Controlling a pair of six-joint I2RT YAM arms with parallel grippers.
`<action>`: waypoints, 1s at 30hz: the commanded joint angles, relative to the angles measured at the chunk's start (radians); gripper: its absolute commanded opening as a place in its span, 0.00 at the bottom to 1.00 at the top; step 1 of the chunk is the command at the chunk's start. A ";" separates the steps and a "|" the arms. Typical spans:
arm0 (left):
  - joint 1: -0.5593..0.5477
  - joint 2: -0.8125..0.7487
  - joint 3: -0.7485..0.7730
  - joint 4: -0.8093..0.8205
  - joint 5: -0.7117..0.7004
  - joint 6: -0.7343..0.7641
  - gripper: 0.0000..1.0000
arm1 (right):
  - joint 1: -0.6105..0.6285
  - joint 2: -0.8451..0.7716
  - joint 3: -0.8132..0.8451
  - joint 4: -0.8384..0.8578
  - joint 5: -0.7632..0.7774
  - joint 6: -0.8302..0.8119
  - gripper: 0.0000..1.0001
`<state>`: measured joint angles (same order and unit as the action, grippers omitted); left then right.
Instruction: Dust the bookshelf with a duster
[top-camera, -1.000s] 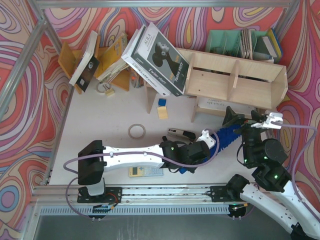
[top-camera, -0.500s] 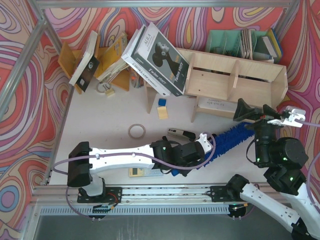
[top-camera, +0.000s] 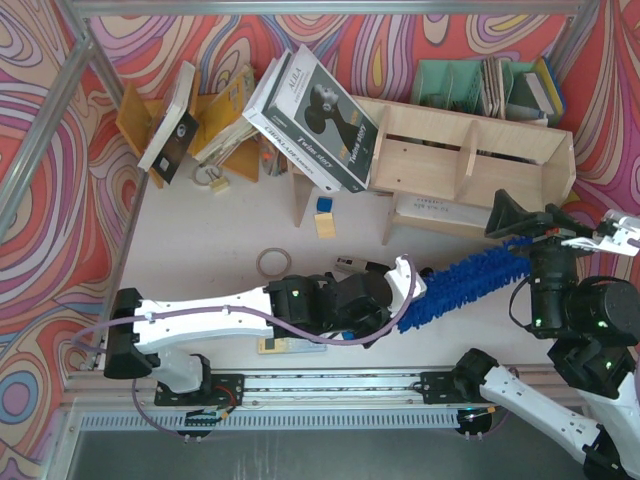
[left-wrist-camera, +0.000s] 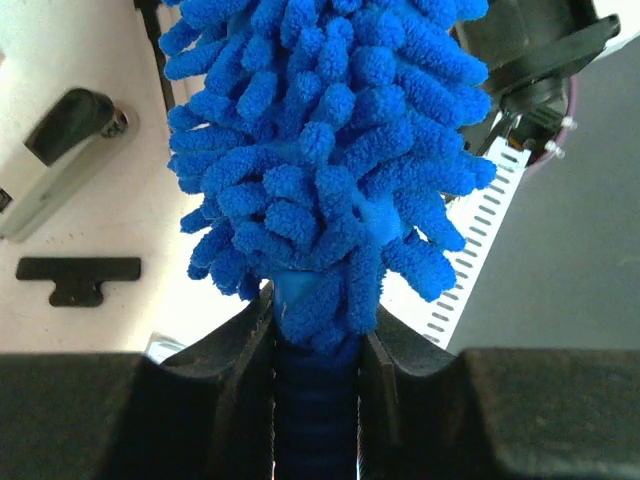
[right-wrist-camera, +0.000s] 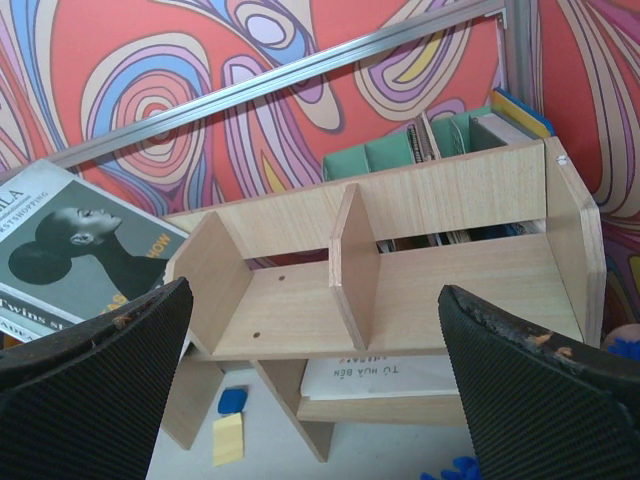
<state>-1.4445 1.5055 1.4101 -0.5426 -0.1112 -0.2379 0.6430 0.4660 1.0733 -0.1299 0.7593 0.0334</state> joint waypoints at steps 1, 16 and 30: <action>0.020 -0.026 0.020 0.095 -0.031 0.047 0.00 | 0.002 0.012 0.026 -0.018 0.014 0.006 0.99; 0.080 0.116 -0.050 0.166 0.057 -0.025 0.00 | 0.001 0.015 -0.007 -0.036 0.019 0.033 0.99; 0.114 0.198 -0.112 0.140 0.099 -0.072 0.00 | 0.001 0.018 -0.024 -0.029 0.026 0.026 0.99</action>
<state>-1.3384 1.6917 1.2884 -0.4007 -0.0006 -0.2737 0.6430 0.4759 1.0634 -0.1516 0.7670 0.0605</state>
